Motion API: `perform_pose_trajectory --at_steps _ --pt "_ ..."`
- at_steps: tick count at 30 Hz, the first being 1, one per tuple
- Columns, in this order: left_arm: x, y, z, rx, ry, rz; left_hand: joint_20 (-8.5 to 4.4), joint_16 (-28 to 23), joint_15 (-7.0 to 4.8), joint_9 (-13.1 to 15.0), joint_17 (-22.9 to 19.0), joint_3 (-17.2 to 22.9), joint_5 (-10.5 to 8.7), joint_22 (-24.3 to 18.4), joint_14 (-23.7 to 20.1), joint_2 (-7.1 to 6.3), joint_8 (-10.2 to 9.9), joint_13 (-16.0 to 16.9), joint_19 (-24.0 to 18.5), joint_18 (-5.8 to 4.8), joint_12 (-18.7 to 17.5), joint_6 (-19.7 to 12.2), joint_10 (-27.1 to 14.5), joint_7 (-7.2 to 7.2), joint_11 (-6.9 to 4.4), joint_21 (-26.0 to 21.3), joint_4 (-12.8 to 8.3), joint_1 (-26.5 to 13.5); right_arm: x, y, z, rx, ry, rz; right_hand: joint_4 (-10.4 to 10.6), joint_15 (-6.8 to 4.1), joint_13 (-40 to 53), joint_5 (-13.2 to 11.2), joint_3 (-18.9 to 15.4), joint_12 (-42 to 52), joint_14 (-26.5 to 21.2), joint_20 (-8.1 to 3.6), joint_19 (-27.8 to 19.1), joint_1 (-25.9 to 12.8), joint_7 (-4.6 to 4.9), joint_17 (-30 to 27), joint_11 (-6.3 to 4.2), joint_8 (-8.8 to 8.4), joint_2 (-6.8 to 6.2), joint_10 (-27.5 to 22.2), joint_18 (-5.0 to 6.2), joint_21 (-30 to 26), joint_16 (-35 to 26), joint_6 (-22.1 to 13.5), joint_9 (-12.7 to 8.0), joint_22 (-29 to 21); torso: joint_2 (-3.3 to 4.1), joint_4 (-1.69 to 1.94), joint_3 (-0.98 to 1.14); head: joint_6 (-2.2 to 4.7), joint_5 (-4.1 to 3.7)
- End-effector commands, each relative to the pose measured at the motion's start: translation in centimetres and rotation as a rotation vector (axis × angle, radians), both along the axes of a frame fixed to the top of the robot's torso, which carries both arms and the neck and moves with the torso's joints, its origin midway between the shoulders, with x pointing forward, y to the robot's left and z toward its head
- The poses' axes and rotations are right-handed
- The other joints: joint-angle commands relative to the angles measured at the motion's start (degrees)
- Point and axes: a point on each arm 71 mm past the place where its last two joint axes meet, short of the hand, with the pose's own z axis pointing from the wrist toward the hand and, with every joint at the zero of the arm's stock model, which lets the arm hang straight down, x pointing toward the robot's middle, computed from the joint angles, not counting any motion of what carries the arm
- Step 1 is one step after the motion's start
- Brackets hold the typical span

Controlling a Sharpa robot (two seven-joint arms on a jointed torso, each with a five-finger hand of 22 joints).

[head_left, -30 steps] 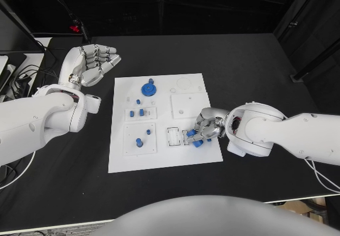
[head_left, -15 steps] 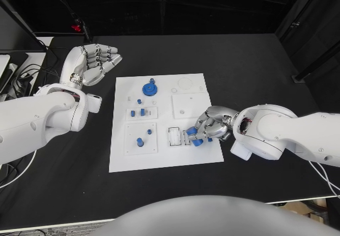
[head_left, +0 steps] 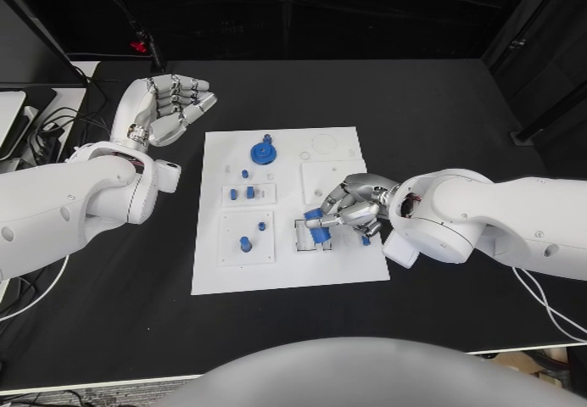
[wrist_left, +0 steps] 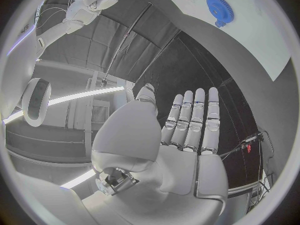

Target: Assemble the parts on the task board

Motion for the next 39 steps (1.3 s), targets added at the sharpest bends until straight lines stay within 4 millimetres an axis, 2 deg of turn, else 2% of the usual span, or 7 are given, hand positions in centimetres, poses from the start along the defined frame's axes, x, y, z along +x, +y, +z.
perform_pose_trajectory --at_steps 1,6,14,30,35,39 --pt "-0.1 -0.3 0.3 -0.006 -0.027 -0.025 0.05 0.2 -0.03 0.0 -0.1 -0.4 0.31 -0.1 -0.4 0.56 0.1 -0.1 0.5 0.59 0.3 -0.4 -0.3 1.85 0.05 -0.4 0.0 -0.1 0.3 0.2 -0.3 0.009 0.065 -0.013 0.9 -0.13 15.1 0.2 -0.7 0.1 6.0 -0.26 6.1 -1.3 -3.06 15.1 0.15 -0.65 -0.22 6.2 -0.42 0.2 0.1 3.3 -0.1 15.1 -0.02 0.03 -0.01 0.00 0.13" --pt "-0.1 -0.3 0.3 -0.006 -0.026 -0.025 0.05 0.2 -0.03 0.0 -0.1 -0.4 0.31 -0.1 -0.4 0.56 0.1 -0.1 0.5 0.59 0.3 -0.4 -0.3 1.85 0.05 -0.4 0.0 -0.1 0.8 0.3 -0.7 -0.074 0.067 0.002 1.6 -0.12 15.1 -0.5 -1.5 0.1 6.0 -0.24 6.1 -2.1 -2.97 15.1 0.24 -1.23 -0.34 6.2 -0.42 0.2 0.1 3.5 0.0 15.1 -0.01 -0.14 0.01 0.00 0.46" --pt "-0.1 -0.3 0.3 -0.007 -0.026 -0.026 0.05 0.2 -0.03 0.0 -0.1 -0.4 0.31 -0.1 -0.4 0.56 0.1 -0.1 0.5 0.59 0.3 -0.4 -0.3 1.85 0.05 -0.4 0.0 -0.1 1.1 0.6 -0.9 -0.159 0.044 0.019 2.5 -0.09 15.1 -0.8 -2.3 0.1 6.0 -0.21 6.1 -2.9 -2.91 15.1 0.28 -1.83 -0.03 6.2 -0.42 0.2 0.1 3.7 0.0 15.1 -0.01 -0.06 0.04 0.00 0.51" --pt "-0.1 -0.4 0.3 -0.007 -0.025 -0.028 0.05 0.2 -0.03 0.0 -0.1 -0.4 0.31 -0.1 -0.4 0.56 0.1 -0.1 0.5 0.59 0.3 -0.4 -0.3 1.85 0.05 -0.4 0.0 -0.1 1.2 1.3 -1.2 -0.210 0.042 0.056 3.2 -0.08 15.1 -1.1 -3.1 0.1 6.0 -0.20 6.1 -3.5 -2.85 15.1 0.34 -2.30 -0.06 6.2 -0.42 0.2 0.1 3.8 0.1 15.1 -0.01 -0.14 0.03 0.00 0.55" --pt "-0.1 -0.4 0.3 -0.007 -0.025 -0.028 0.05 0.2 -0.03 0.0 -0.1 -0.4 0.31 -0.1 -0.4 0.56 0.1 -0.1 0.5 0.59 0.3 -0.4 -0.3 1.85 0.05 -0.4 0.0 -0.1 1.2 1.5 -1.2 -0.220 0.047 0.068 3.5 -0.11 15.1 -1.2 -3.7 0.1 6.0 -0.21 6.1 -3.9 -2.73 15.1 0.44 -2.58 -0.22 6.2 -0.42 0.2 0.1 3.6 0.2 15.1 0.03 0.00 0.05 0.00 0.45" --pt "-0.1 -0.4 0.3 -0.007 -0.025 -0.028 0.05 0.2 -0.03 0.0 -0.1 -0.4 0.31 -0.1 -0.4 0.56 0.1 -0.1 0.5 0.59 0.3 -0.4 -0.3 1.85 0.05 -0.4 0.0 -0.1 1.2 1.6 -1.3 -0.232 0.045 0.075 3.7 -0.08 15.1 -1.2 -4.1 0.1 6.0 -0.20 6.1 -4.1 -2.66 15.1 0.49 -2.71 -0.28 6.2 -0.42 0.2 0.1 3.4 0.2 15.1 0.00 -0.09 0.03 0.00 0.51"
